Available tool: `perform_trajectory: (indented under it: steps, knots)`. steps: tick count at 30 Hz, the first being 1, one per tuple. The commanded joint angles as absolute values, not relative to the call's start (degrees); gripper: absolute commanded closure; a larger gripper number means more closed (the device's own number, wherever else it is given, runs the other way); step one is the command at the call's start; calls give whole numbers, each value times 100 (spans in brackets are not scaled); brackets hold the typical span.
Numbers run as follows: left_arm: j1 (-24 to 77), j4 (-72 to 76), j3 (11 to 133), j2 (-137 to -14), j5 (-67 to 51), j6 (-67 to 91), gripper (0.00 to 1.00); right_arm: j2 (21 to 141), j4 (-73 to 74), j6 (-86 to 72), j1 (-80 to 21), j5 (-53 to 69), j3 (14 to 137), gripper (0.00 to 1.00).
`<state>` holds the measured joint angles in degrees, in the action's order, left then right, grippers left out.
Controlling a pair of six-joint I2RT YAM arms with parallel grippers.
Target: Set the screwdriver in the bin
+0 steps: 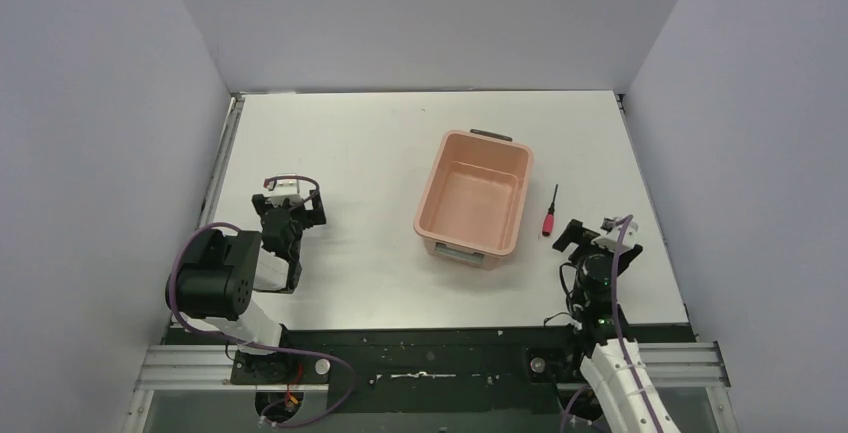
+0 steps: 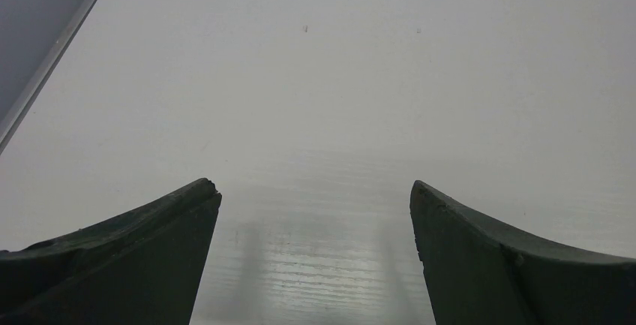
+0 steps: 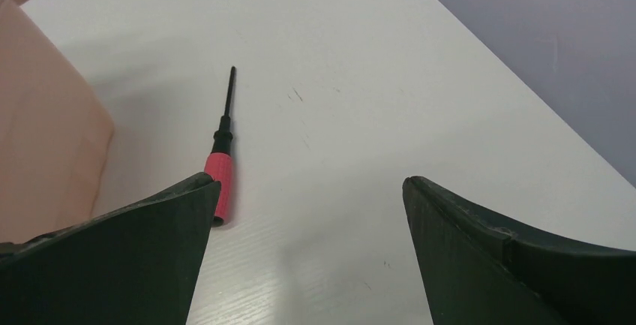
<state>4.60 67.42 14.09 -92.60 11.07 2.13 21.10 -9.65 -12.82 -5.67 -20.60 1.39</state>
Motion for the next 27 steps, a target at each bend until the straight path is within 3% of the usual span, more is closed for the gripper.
perform_trajectory:
  steps: [1,7,13,23,27]
  knots:
    - [431,6922,1459,-9228,1055,170,3,2650,-679,-2079,-571,-2723,954,0]
    - [431,6923,1460,-9229,1060,170,3,5005,1160,-2419,-391,-2835,3395,0]
    - [431,6929,1459,-9230,1061,173,3,7558,2483,-2041,324,-340,5334,2]
    - [428,6920,1459,-9226,1061,169,3,9169,2219,-1909,293,746,5676,35]
    - [431,6927,1459,-9228,1056,171,3,9575,2291,-1810,143,385,5696,47]
